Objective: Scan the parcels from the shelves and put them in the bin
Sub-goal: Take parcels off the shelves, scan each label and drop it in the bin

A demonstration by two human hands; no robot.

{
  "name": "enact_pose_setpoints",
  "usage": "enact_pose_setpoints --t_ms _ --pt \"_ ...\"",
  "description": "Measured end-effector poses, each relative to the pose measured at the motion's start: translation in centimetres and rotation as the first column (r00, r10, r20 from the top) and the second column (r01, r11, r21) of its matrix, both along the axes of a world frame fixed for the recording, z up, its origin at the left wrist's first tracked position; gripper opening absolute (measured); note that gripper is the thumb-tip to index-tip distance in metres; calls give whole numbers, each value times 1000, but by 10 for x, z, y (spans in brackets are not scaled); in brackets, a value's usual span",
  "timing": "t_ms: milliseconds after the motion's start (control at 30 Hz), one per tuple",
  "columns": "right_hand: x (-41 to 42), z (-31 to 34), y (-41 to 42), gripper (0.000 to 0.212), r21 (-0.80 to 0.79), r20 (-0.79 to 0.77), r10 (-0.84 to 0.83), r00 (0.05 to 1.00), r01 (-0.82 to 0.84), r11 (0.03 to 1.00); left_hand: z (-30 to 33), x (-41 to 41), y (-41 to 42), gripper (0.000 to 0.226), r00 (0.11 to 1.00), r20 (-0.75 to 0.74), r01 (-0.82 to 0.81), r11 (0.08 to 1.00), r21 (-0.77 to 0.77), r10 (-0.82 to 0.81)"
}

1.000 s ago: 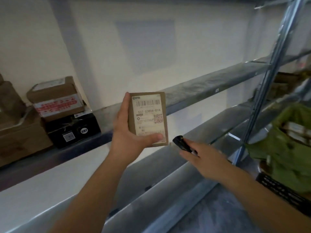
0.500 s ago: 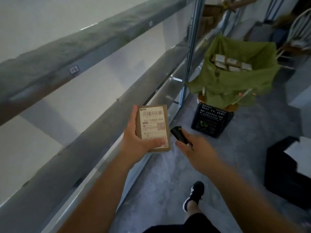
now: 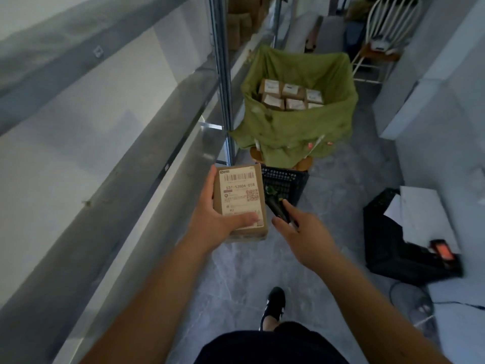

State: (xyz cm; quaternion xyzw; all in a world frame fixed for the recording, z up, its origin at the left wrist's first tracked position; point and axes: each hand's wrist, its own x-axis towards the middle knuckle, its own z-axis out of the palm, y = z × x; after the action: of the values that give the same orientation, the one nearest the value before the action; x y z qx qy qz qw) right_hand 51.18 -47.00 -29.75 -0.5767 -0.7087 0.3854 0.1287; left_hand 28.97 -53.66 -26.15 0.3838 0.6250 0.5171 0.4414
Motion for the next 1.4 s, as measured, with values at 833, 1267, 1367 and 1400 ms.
enact_pose_setpoints --t_ms 833,1267,1367,1400 --pt "-10 32 350 63 11 -53 -195 979 195 981 -2 -22 401 142 983 126 134 991 -17 -131" --pt "-57 32 480 85 49 13 -473 881 472 880 -15 -60 599 139 926 152 354 934 -40 -344" --pt "-60 33 503 85 53 15 -511 860 509 859 -20 -59 624 133 925 147 362 931 -54 -351" --pt "-59 33 511 88 47 15 -521 854 519 853 -22 -58 632 132 926 149 360 931 -60 -348"
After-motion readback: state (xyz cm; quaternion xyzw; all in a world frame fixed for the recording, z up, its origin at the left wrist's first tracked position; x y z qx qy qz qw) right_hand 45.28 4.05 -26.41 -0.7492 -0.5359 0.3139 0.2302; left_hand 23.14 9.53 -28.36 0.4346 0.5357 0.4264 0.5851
